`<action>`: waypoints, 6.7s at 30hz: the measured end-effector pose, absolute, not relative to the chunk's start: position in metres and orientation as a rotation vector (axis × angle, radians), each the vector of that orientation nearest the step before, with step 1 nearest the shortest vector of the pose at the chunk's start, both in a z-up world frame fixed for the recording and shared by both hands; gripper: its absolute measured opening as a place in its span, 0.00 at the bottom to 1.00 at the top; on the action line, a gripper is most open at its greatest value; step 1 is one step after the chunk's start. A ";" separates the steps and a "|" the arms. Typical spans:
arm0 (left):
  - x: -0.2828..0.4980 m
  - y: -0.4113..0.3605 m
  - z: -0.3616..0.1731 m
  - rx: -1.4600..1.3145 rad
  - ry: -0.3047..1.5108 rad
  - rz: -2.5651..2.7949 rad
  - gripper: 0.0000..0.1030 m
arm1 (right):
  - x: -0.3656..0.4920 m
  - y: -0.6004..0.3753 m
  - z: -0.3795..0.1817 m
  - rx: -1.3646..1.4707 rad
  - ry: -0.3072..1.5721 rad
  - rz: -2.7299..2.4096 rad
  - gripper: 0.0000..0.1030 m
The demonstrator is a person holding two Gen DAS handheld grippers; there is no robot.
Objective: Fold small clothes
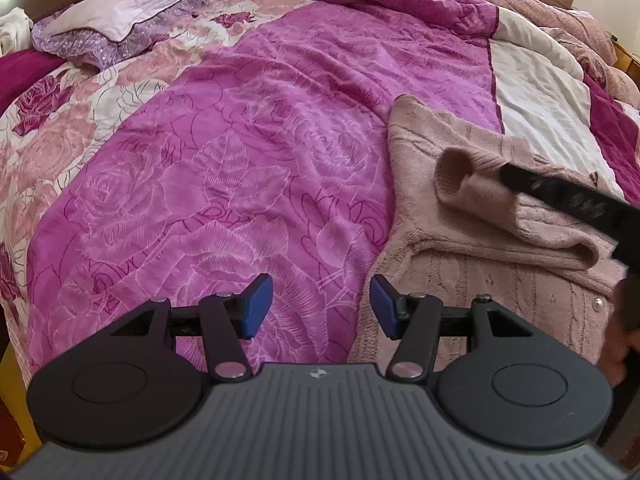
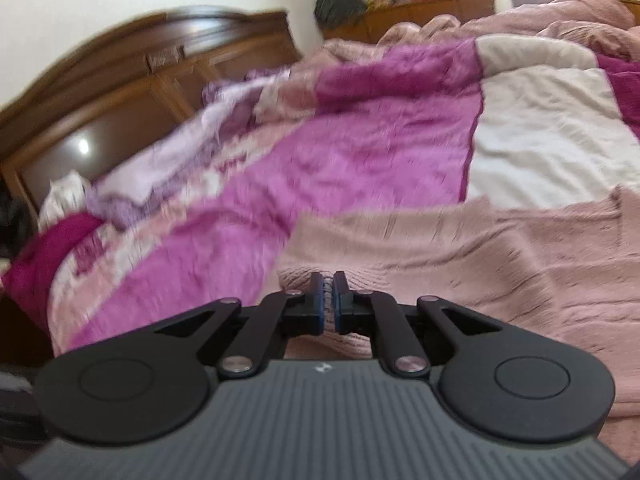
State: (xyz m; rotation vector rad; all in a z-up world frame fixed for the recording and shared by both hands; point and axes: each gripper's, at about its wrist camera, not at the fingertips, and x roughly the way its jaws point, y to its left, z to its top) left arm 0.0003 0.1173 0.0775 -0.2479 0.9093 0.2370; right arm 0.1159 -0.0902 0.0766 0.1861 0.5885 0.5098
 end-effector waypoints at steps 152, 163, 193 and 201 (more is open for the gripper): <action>-0.126 -0.007 0.032 0.486 0.958 -0.331 0.84 | -0.115 -0.230 0.039 -0.605 0.833 0.511 0.50; -0.126 -0.004 0.037 0.427 0.952 -0.331 0.70 | -0.117 -0.226 0.044 -0.595 0.815 0.509 0.24; -0.125 0.000 0.054 0.297 0.927 -0.361 0.17 | -0.110 -0.232 0.065 -0.445 0.745 0.426 0.15; -0.126 0.002 0.068 0.265 0.877 -0.334 0.13 | -0.108 -0.235 0.077 -0.395 0.673 0.374 0.14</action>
